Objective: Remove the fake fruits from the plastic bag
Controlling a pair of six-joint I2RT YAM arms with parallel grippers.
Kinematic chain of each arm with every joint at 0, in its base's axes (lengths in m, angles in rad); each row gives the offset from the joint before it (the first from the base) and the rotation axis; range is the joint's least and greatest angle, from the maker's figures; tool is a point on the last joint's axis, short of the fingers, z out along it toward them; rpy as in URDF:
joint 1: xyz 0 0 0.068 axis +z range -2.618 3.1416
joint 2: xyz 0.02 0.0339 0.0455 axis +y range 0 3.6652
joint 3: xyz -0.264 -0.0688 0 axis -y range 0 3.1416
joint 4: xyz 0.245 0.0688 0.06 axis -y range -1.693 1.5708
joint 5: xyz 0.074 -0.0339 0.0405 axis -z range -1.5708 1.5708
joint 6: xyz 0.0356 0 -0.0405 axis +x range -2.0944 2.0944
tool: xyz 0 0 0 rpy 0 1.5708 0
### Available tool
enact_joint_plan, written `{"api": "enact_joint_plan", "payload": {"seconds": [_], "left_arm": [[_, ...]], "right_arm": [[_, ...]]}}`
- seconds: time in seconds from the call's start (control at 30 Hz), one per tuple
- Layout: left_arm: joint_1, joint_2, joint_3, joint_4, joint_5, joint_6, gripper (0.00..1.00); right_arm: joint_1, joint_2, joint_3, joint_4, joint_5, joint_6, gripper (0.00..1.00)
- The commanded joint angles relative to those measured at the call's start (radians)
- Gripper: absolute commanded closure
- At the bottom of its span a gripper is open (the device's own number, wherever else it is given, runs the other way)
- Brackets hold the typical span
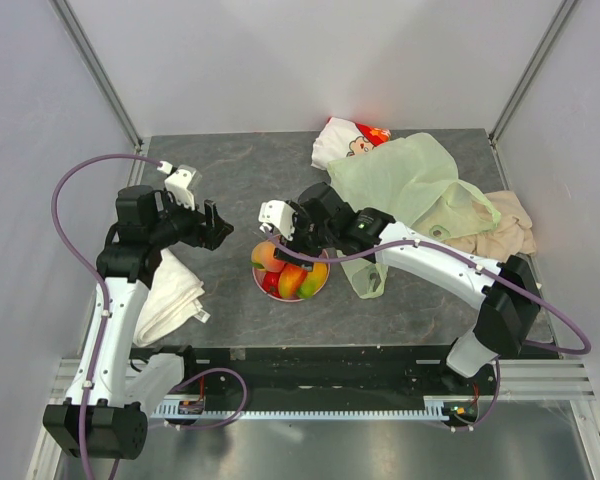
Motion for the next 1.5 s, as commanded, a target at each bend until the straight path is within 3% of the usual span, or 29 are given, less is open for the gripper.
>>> {"api": "enact_joint_plan", "payload": {"seconds": [0.0,0.13,0.17,0.33,0.57,0.67,0.7,0.83,1.07,1.27,1.43,1.47], "left_arm": [[0.008,0.006,0.0,0.027,0.014,-0.014,0.17],[0.008,0.007,0.001,0.027,0.016,-0.014,0.17],[0.01,0.007,0.001,0.029,0.016,-0.014,0.17],[0.01,0.007,0.006,0.026,0.018,-0.013,0.17],[0.01,0.006,0.009,0.032,0.024,-0.014,0.17],[0.01,0.006,0.01,0.037,0.028,-0.014,0.17],[0.008,0.004,0.012,0.034,0.028,-0.013,0.17],[0.01,0.007,0.018,0.04,0.031,-0.014,0.17],[0.01,0.019,0.053,0.011,0.024,0.001,0.17],[0.011,0.015,0.055,0.004,0.016,0.013,0.17],[0.019,0.007,0.05,-0.018,0.01,0.029,0.17],[0.017,0.01,0.052,-0.022,0.005,0.038,0.17]], "right_arm": [[0.001,0.003,-0.006,0.022,0.029,0.002,0.16],[0.001,0.001,-0.007,0.024,0.031,0.0,0.14],[-0.001,0.001,-0.009,0.024,0.034,0.0,0.02],[-0.004,-0.014,0.008,0.007,0.077,0.024,0.02],[-0.071,-0.267,-0.146,-0.03,0.227,0.173,0.02],[-0.181,-0.31,-0.248,-0.146,0.177,0.169,0.04],[-0.264,-0.316,-0.277,-0.219,0.145,0.132,0.08],[-0.383,-0.382,-0.332,-0.268,0.058,0.022,0.32],[-0.615,-0.448,-0.348,-0.375,-0.003,-0.089,0.32],[-0.804,-0.401,-0.38,-0.519,-0.107,-0.173,0.31],[-0.947,-0.216,-0.265,-0.529,-0.21,-0.03,0.31],[-1.002,-0.186,-0.206,-0.535,-0.23,0.079,0.3]]}}
